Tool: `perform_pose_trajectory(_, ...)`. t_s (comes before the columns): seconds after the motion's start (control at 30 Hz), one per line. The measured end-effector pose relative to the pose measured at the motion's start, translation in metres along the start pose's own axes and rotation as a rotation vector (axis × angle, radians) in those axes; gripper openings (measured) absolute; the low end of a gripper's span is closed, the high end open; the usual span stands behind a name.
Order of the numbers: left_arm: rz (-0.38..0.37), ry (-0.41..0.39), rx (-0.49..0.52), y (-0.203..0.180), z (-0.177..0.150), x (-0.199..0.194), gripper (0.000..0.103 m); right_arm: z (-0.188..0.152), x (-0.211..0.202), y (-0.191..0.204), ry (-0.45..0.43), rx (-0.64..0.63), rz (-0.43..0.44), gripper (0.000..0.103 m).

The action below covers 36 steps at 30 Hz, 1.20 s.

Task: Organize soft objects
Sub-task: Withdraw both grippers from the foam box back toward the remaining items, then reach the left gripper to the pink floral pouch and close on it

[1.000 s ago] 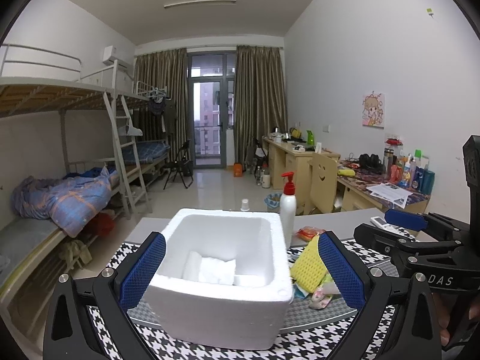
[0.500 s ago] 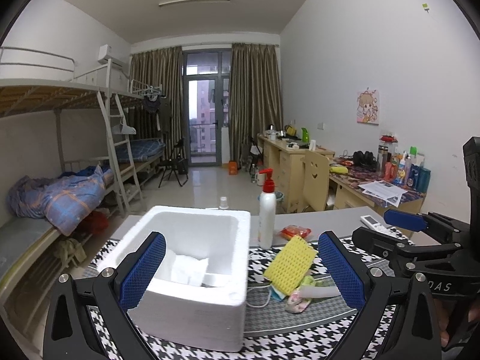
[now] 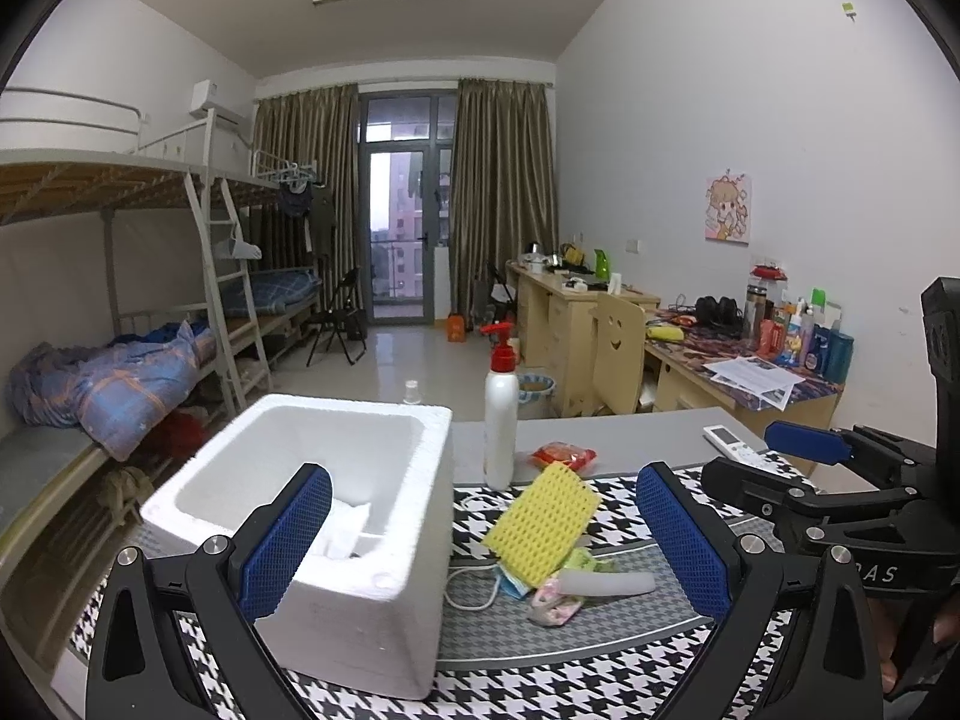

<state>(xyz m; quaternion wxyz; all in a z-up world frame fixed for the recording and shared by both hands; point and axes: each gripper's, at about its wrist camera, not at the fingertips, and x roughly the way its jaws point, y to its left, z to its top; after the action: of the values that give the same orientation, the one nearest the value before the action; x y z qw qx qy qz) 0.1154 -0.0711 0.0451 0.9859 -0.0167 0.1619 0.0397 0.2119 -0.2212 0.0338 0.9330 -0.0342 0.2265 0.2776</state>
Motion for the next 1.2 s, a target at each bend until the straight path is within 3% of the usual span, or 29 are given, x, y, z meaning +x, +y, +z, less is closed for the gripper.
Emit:
perform_pose_trajectory(0.8, -0.067, 0.073, 0.045, -0.031, -0.025, 0.031, 0.102, -0.021, 0.017, -0.037, 0.076, 0.031, -0.043, 0.083)
perform_pose_trajectory(1.2, -0.055, 0.159, 0.055, -0.038, -0.046, 0.053, 0.102, -0.028, 0.032, -0.048, 0.134, 0.036, -0.056, 0.083)
